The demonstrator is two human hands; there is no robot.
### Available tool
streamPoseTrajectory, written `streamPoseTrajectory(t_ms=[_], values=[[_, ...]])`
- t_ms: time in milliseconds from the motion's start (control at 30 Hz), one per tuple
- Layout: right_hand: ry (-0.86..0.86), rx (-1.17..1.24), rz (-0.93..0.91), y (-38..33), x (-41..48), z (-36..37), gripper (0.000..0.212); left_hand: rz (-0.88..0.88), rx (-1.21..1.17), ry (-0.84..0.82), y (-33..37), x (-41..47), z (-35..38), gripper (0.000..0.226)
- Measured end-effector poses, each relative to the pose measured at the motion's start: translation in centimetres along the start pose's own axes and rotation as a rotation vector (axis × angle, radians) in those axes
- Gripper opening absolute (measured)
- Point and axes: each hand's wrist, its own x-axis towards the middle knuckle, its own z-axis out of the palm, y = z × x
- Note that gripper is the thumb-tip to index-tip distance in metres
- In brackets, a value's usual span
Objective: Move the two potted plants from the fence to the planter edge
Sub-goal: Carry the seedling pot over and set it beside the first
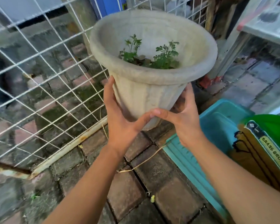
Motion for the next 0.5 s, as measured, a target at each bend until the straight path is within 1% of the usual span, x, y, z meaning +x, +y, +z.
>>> streamPoseTrajectory(t_ms=[67,167,233,333,433,500], values=[[-0.026,0.0,-0.067,-2.2,0.4,0.1,0.13,-0.029,-0.065,0.032,1.5,0.5,-0.2,0.12],[-0.11,0.019,-0.158,-5.8,2.0,0.6,0.115,-0.009,-0.107,0.121,4.0,2.2,-0.6,0.123],[-0.131,0.024,-0.188,-8.0,3.3,1.2,0.116,0.033,-0.119,0.153,5.6,4.0,-1.0,0.125],[-0.189,0.019,-0.265,-11.2,5.2,2.4,0.115,0.086,-0.16,0.145,8.6,7.5,-1.9,0.124],[-0.256,0.012,-0.329,-16.3,7.5,3.9,0.112,0.055,-0.168,0.152,12.8,11.3,-3.1,0.122],[-0.254,0.022,-0.338,-21.0,8.5,4.9,0.113,0.031,-0.157,0.141,17.0,14.1,-4.3,0.119]])
